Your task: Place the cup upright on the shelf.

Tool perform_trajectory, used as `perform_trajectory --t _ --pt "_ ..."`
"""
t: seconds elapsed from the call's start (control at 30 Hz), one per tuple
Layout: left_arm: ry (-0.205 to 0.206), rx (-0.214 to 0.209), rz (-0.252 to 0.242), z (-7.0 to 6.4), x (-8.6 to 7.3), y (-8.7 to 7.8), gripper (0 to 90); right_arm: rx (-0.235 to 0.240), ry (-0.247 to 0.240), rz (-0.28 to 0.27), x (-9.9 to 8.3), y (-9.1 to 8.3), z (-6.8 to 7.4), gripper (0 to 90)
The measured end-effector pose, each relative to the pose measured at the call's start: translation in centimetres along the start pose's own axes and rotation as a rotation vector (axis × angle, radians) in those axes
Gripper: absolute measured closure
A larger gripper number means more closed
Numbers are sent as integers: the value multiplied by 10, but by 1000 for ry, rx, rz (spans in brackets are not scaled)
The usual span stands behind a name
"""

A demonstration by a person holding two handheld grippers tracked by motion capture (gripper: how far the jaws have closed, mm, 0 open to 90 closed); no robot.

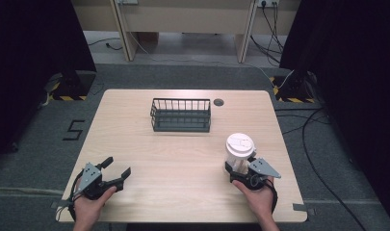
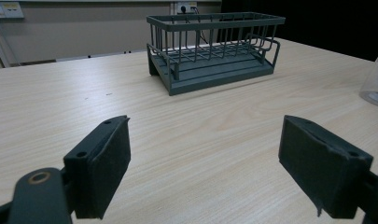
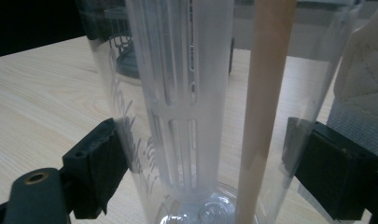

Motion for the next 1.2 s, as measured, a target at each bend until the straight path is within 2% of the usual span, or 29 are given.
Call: perform_trajectory --t 0.43,0.63,1.2 --pt "3 -6 -3 0 1 -1 169 32 -6 -7 1 6 2 179" --pt "4 -8 -3 0 1 -1 169 39 9 -13 2 6 2 182" --pt "7 -14 2 -2 0 1 171 40 0 -52 21 4 6 183"
Point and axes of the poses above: each handheld gripper's, and its own axes: y roughly forward along the jaws, x roughly out of its top, z roughly to its left, the point moved 7 cm from there along y, roughly forward along the jaws, and after that the axes turned 14 degrees about y, right-handed, at the moved point
